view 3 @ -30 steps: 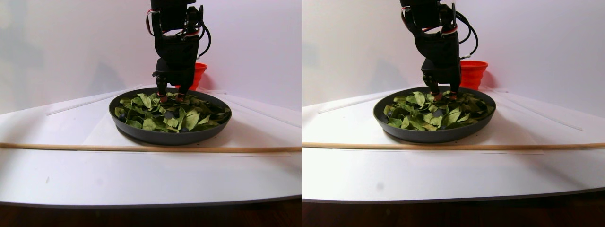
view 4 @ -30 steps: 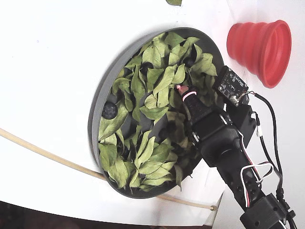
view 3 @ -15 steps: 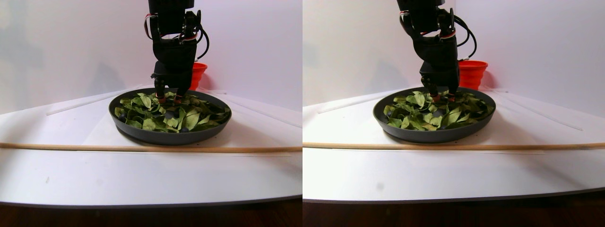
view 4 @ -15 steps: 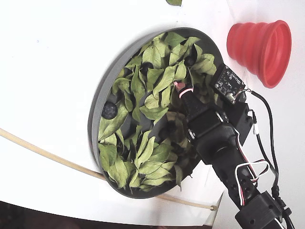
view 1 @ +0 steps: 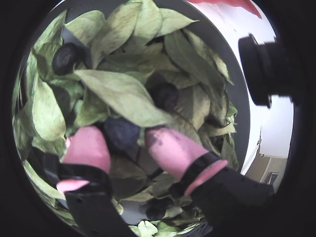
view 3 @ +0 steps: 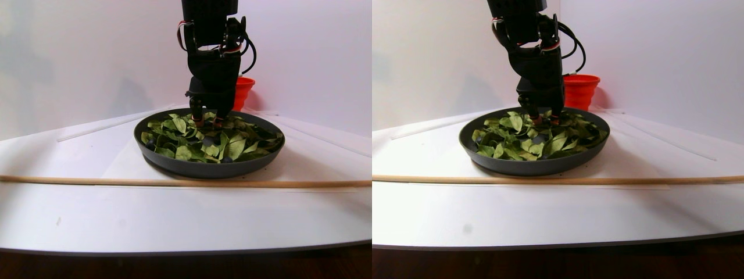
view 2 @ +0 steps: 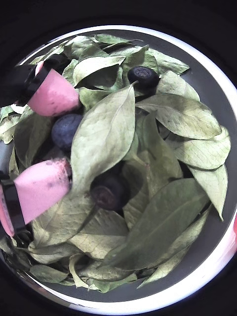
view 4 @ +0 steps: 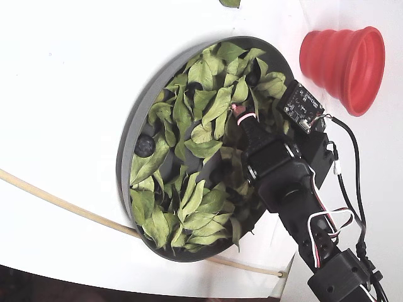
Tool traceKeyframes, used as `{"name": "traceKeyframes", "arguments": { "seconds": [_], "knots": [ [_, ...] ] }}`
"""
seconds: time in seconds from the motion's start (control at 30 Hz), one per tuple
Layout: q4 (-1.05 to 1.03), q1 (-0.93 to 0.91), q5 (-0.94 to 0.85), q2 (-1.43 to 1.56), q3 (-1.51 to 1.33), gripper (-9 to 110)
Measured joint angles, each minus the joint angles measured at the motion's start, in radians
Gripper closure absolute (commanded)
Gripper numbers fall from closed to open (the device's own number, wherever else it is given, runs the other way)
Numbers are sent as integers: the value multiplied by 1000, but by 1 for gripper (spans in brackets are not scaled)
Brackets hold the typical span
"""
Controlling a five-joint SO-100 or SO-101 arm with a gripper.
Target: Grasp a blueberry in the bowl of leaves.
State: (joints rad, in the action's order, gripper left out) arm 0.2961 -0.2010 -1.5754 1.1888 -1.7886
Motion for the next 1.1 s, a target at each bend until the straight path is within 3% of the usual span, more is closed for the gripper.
{"name": "traceKeyframes", "arguments": {
  "seconds": [1.1],
  "knots": [
    [18, 6, -75, 5, -17, 92]
  ]
}}
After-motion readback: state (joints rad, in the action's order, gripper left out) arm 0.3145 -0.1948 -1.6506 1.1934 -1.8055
